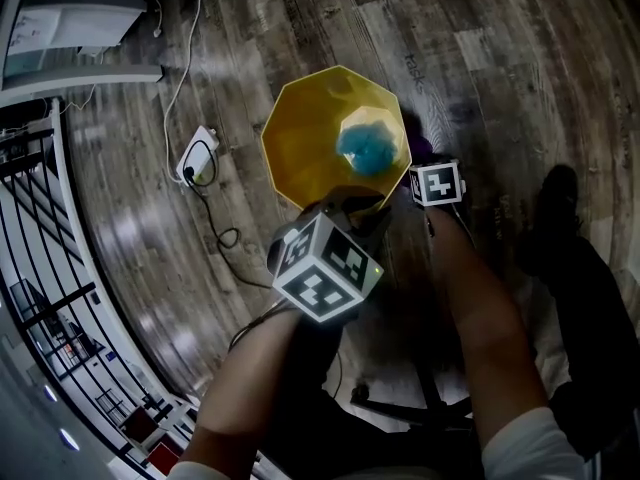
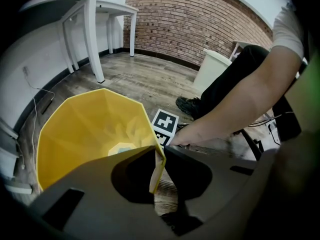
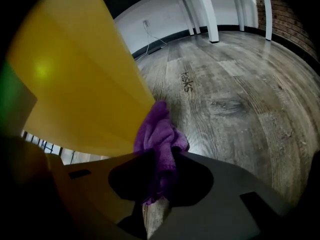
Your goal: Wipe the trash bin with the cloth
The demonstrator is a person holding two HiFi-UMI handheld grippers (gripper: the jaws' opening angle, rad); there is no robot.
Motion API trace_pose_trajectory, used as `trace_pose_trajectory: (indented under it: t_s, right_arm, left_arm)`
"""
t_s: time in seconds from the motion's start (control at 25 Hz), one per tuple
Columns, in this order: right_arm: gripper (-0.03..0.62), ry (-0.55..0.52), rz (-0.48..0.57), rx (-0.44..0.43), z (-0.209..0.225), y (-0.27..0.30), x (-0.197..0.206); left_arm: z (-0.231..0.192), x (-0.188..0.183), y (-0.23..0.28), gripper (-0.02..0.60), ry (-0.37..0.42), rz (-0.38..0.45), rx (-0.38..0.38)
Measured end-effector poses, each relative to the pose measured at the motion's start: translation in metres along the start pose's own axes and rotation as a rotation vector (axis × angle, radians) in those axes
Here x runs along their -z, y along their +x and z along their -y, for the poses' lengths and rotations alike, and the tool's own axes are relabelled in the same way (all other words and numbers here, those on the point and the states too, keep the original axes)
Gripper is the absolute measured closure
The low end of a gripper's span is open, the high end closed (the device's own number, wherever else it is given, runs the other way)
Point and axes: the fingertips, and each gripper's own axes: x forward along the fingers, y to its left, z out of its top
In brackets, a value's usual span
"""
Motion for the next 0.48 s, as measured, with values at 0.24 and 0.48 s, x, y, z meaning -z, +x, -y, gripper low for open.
trace_pose_trajectory:
  t_s: [0.24,0.48]
  right_arm:
    - [0.505,0.054,0.082,0.001,0.008,-0.046,-0.007]
    - [0.505,0.16,0.187,-0.035,0.001,-0.104,-0.01]
  left_arm:
    - [-0.002,0.002,-0.009,0.52,0.04,0.013,-0.021]
    - [-0.005,0.013,-0.02,0.5,0.124,-0.027,-0.051]
